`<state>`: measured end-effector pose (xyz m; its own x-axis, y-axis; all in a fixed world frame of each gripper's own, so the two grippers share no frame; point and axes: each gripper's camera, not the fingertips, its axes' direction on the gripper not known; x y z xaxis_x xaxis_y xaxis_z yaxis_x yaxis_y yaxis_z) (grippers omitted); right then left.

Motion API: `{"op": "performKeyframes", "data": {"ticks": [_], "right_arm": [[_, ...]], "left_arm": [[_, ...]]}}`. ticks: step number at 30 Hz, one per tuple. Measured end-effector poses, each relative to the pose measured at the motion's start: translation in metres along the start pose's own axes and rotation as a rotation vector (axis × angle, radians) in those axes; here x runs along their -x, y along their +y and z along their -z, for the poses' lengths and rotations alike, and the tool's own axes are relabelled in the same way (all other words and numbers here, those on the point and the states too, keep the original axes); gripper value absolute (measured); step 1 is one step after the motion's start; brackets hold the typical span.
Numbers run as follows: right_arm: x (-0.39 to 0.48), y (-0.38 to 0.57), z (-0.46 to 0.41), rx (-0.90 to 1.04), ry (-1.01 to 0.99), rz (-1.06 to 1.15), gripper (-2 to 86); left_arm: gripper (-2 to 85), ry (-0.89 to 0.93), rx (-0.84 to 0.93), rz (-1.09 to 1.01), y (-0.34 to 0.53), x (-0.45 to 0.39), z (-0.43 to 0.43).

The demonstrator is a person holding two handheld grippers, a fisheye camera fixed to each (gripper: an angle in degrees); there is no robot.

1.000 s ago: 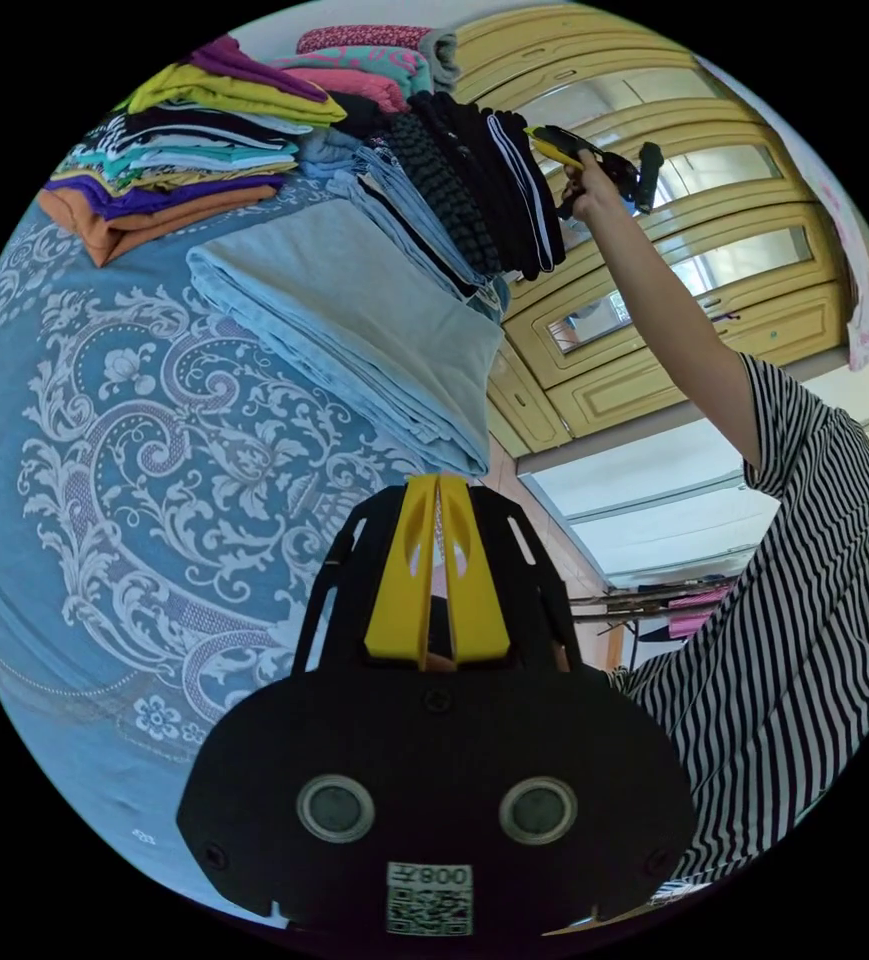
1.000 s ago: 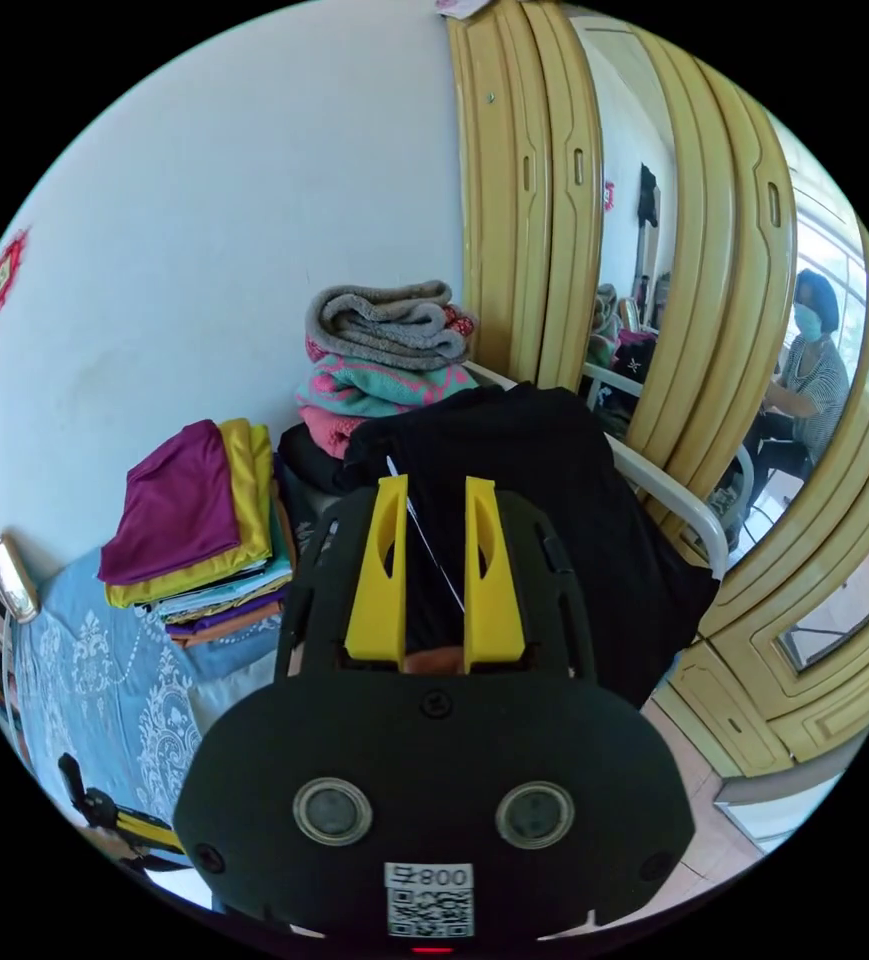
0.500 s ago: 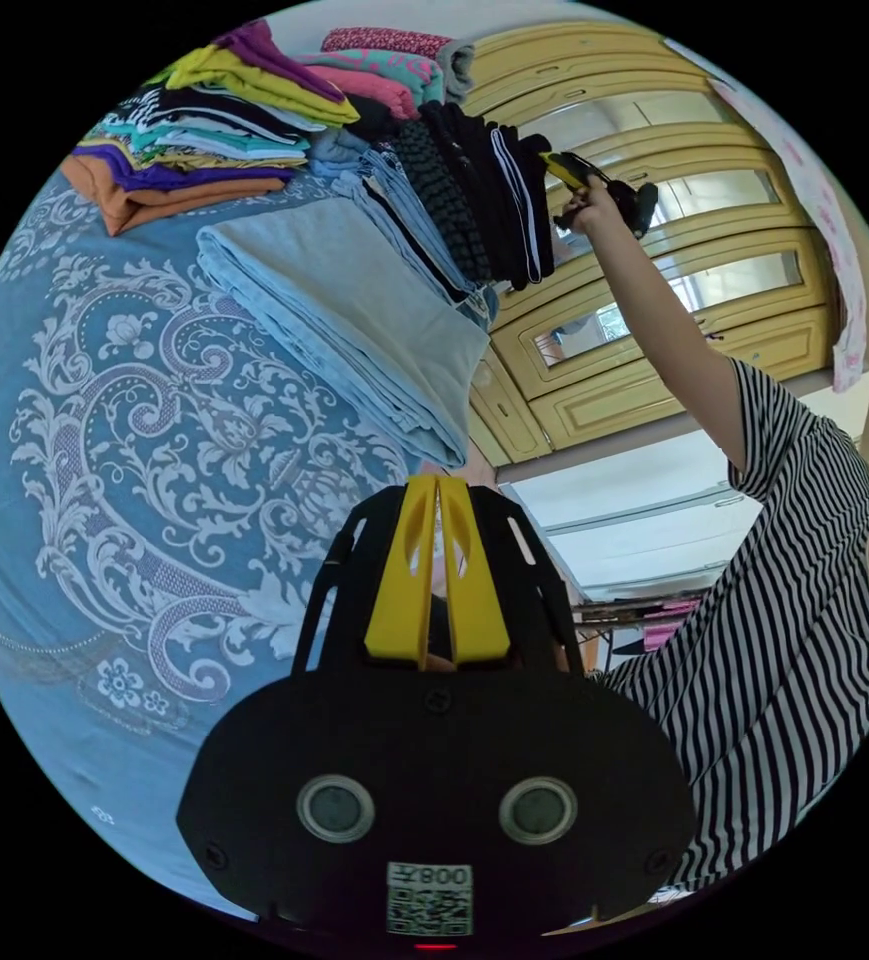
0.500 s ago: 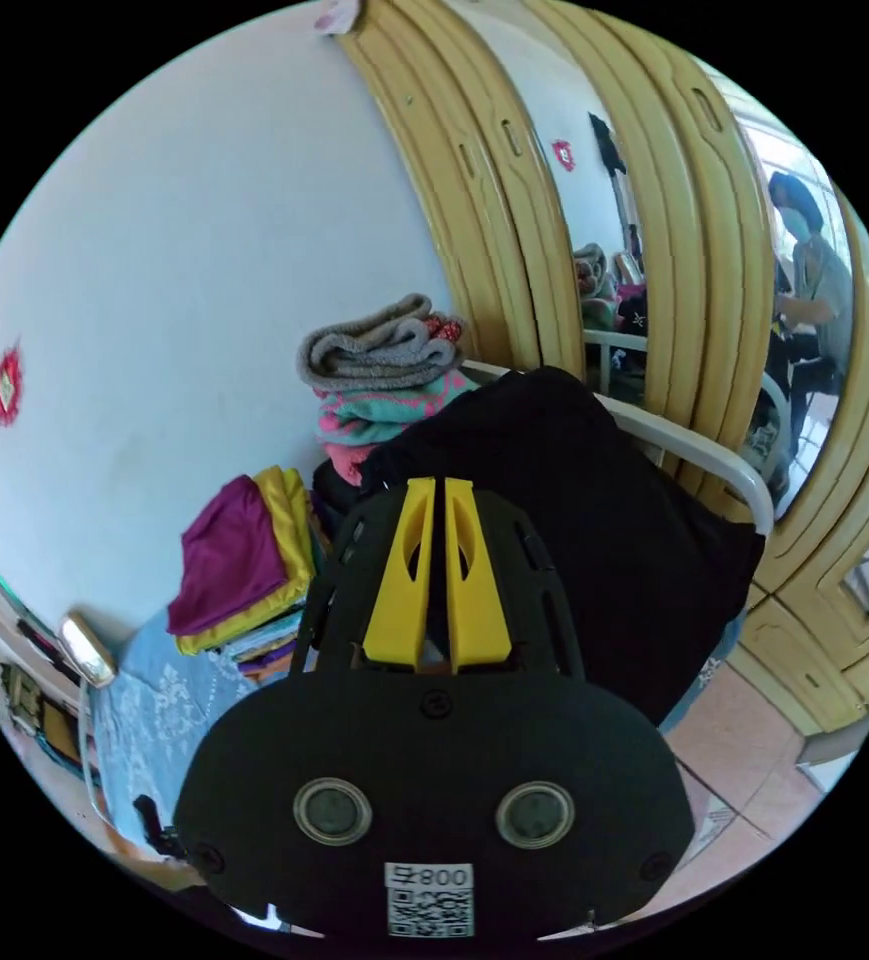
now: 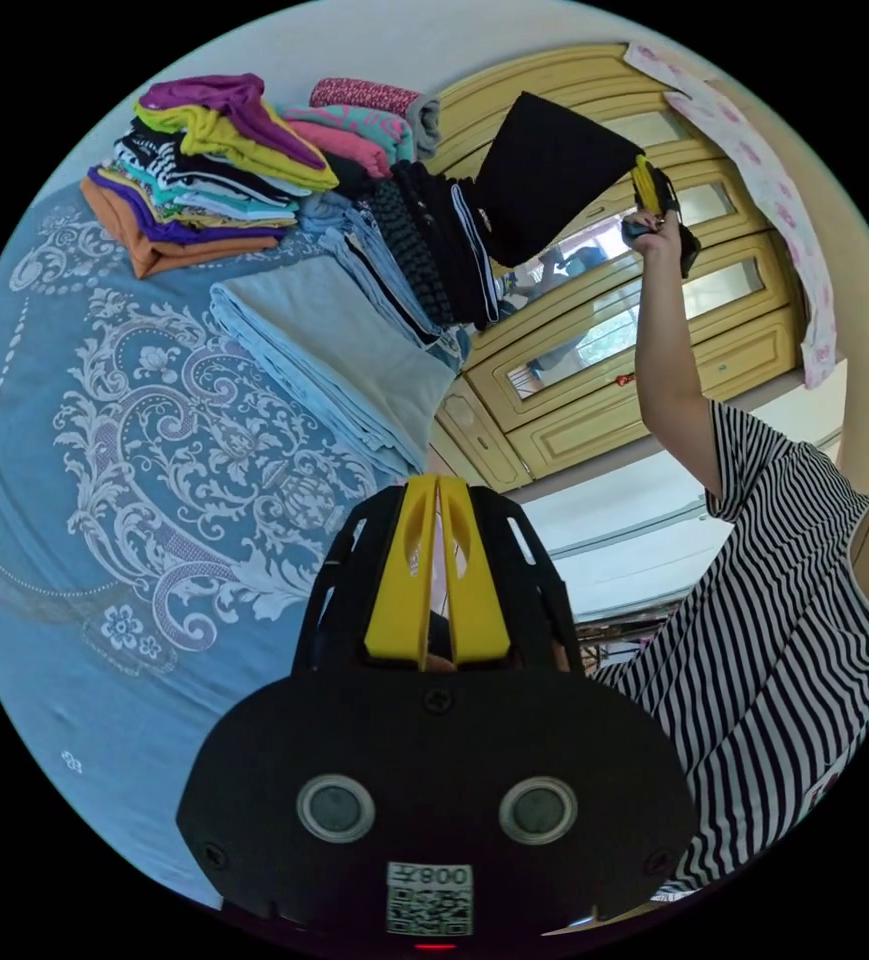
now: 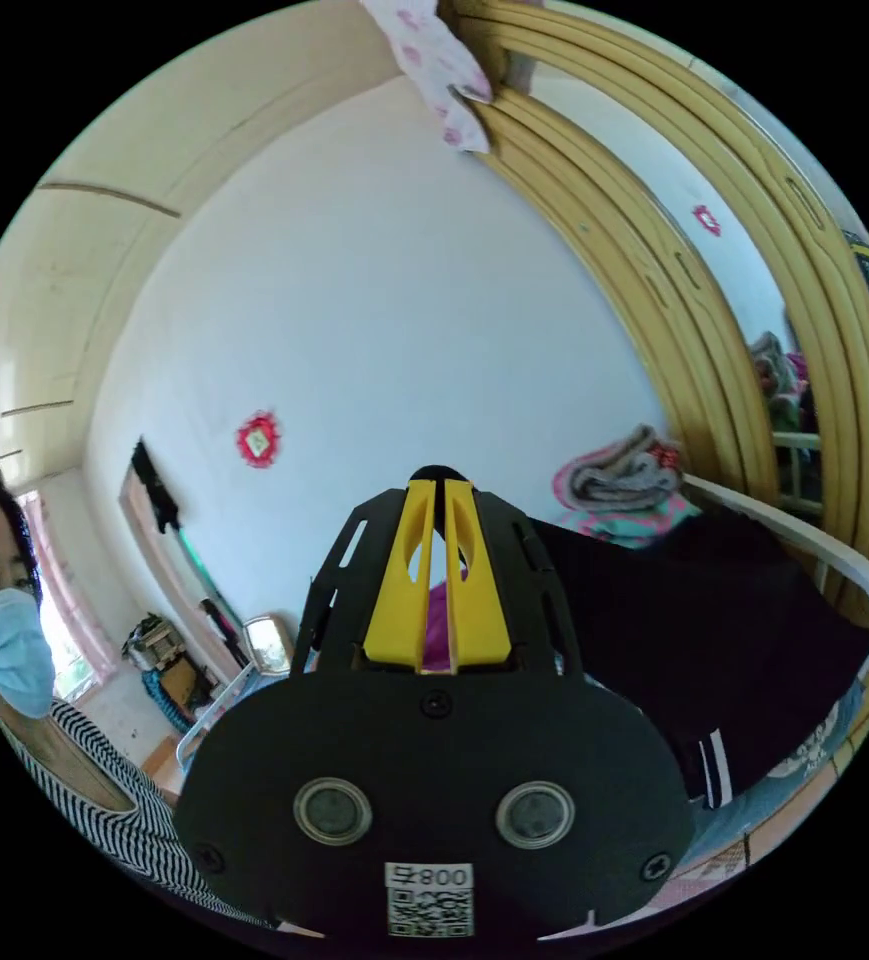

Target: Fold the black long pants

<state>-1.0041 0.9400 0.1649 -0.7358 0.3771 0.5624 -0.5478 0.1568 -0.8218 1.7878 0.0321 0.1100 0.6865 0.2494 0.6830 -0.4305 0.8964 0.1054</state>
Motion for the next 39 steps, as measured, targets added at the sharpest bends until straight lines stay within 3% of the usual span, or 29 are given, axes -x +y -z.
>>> {"op": "performKeyframes", "data": {"ticks": [18, 26, 34, 39], "right_arm": [[0.276, -0.167, -0.028, 0.141, -0.453, 0.211, 2.3], [0.394, -0.177, -0.070, 0.268, -0.767, 0.169, 2.2], [0.528, -0.184, -0.129, 0.438, -0.991, 0.182, 2.4], [0.594, -0.192, -0.153, 0.528, -1.005, 0.220, 2.5]], "left_arm": [[6.1, -0.159, -0.447, 0.019, 0.390, 0.041, 0.278], [12.4, -0.448, -0.630, 0.034, 0.609, 0.025, 0.405], [12.7, -0.605, -0.867, 0.170, 0.812, 0.028, 0.479], [13.1, -0.515, -0.855, 0.178, 0.846, 0.063, 0.489]]}}
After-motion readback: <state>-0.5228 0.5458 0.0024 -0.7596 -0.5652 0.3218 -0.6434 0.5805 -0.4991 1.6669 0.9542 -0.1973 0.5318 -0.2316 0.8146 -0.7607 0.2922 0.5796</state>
